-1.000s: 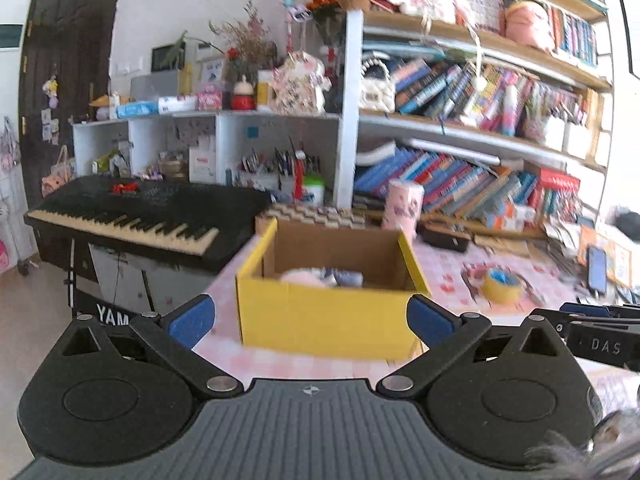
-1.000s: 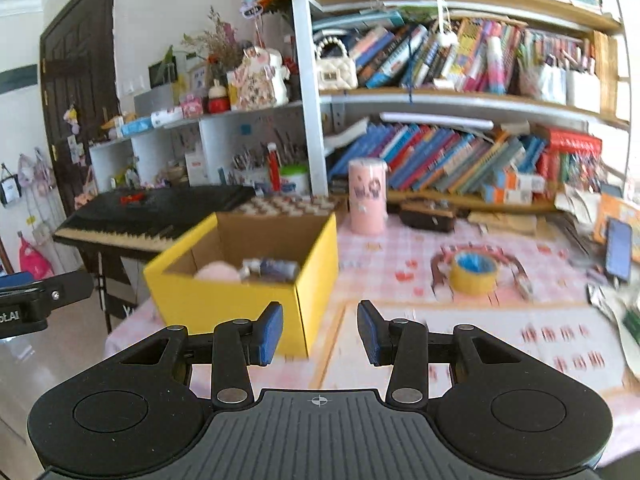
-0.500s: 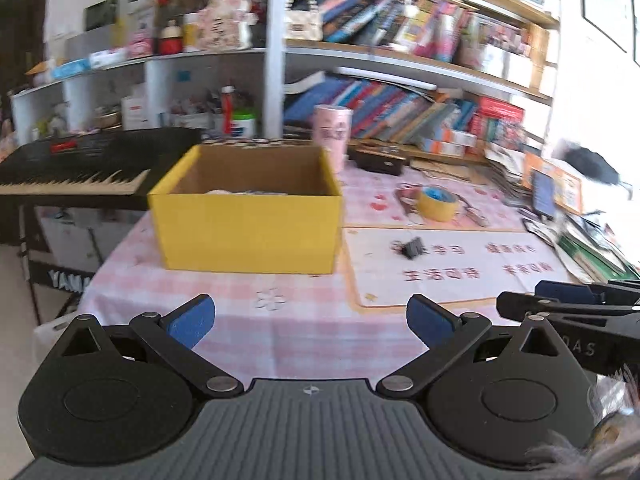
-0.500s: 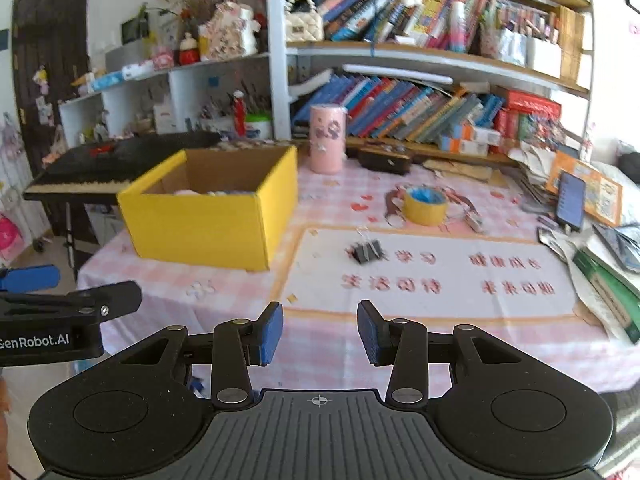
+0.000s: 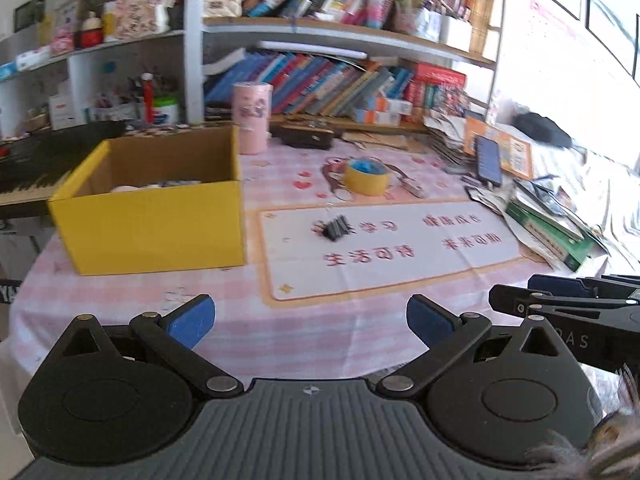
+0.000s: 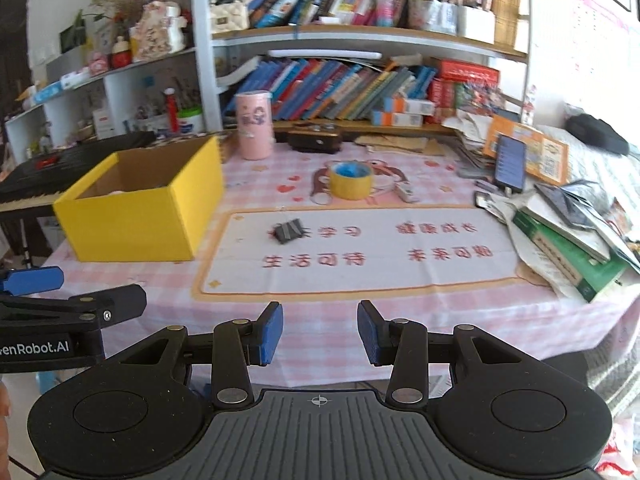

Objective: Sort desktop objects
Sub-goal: 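Withdraw both open tools from the box back over the desk mat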

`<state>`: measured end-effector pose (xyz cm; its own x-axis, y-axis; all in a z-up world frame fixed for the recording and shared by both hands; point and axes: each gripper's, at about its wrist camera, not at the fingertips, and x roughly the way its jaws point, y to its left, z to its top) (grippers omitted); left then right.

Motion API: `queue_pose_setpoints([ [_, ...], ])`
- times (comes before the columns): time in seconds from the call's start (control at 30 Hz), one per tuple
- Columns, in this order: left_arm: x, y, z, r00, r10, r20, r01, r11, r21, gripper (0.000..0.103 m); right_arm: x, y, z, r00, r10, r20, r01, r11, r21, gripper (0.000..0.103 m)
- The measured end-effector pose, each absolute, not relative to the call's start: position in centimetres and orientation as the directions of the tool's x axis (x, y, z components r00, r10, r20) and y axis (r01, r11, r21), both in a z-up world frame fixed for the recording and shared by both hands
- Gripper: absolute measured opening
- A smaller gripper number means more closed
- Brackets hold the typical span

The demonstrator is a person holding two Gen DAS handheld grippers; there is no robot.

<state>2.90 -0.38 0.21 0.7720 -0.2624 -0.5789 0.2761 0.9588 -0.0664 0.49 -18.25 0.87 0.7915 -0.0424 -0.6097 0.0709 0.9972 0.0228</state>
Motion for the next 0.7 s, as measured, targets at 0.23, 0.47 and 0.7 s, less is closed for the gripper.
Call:
queue_pose_setpoints([
  [0.23,5.0,-3.9,-0.5,0.736,-0.305,-0.605,0.327,0.942,-0.078,0.103,1.5,-21.4,0.4,0.767,-0.085,-0.636,0.128,0.992,0.021,0.041],
  [0.47,7.6,-7.0,-1.2,0.712,-0.315,-0.628,0.334,0.938,-0.092,0.103,3.6,-24.3,0.0,0.748,-0.1,-0.656,0.148,0.989,0.018,0.041],
  [0.7,11.2,-10.6,-2.0,0.697,-0.285,-0.658,0.294,0.951,-0.099,0.102,7.4,-27.6,-0.6,0.73,-0.075,-0.679,0.116,0.993,0.016,0.041],
])
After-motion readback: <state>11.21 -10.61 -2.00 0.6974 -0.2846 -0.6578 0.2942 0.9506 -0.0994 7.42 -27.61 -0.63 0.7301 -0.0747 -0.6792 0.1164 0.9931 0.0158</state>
